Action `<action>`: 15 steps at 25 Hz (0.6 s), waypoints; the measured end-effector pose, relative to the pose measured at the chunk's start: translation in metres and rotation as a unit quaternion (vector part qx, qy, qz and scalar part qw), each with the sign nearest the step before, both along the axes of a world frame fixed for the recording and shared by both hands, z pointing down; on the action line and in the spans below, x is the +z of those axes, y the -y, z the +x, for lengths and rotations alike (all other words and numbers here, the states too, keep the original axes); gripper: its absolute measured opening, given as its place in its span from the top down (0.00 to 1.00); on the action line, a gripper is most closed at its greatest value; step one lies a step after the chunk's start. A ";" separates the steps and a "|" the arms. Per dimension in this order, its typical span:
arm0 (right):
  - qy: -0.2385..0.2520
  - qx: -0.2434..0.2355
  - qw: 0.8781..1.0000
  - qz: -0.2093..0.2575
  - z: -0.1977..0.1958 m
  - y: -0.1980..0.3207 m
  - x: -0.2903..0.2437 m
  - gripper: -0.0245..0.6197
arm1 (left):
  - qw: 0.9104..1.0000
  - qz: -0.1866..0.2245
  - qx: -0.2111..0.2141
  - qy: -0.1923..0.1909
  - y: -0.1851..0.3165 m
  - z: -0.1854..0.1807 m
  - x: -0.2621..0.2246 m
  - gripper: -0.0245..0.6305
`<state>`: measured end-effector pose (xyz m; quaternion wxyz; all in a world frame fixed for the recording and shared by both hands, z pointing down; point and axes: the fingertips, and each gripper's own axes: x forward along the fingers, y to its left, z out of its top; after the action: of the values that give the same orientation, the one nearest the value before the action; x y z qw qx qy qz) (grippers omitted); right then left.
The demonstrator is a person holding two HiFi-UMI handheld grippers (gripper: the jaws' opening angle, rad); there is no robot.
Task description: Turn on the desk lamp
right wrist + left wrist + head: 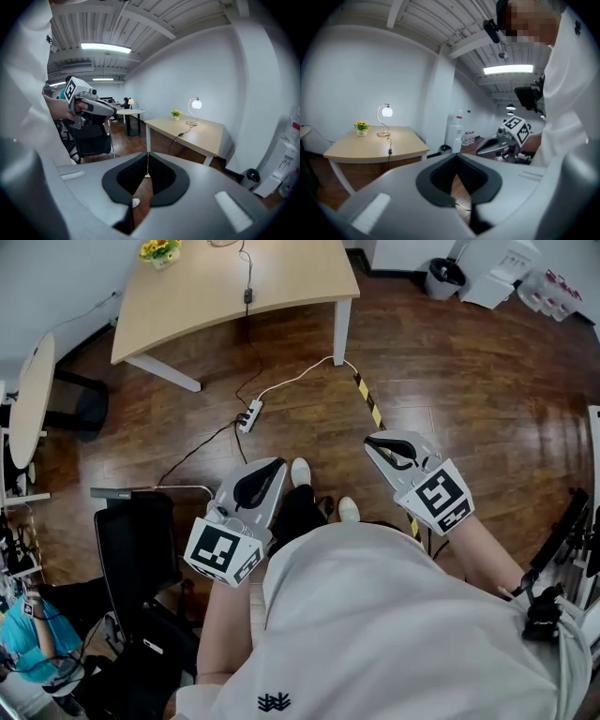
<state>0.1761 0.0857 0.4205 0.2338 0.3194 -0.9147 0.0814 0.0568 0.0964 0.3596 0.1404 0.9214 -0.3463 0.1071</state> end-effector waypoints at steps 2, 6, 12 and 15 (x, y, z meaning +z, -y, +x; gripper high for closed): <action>0.007 -0.010 1.000 -0.008 0.001 -0.015 0.008 0.95 | 1.000 -0.005 -0.008 0.006 -0.019 0.003 0.002 0.93; 0.021 -0.013 1.000 -0.015 0.003 -0.049 0.006 0.95 | 1.000 -0.016 -0.009 0.025 -0.060 0.005 -0.001 0.93; 0.032 0.013 0.999 -0.005 0.007 -0.071 -0.007 0.95 | 1.000 -0.009 0.008 0.024 -0.087 0.005 -0.008 0.93; 0.025 0.028 0.999 0.004 0.000 -0.078 -0.005 0.95 | 0.999 0.001 0.031 0.017 -0.099 0.000 -0.009 0.93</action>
<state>0.1764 0.1633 0.4156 0.2069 0.3438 -0.9113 0.0919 0.0564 0.1950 0.3510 0.1303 0.9298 -0.3201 0.1269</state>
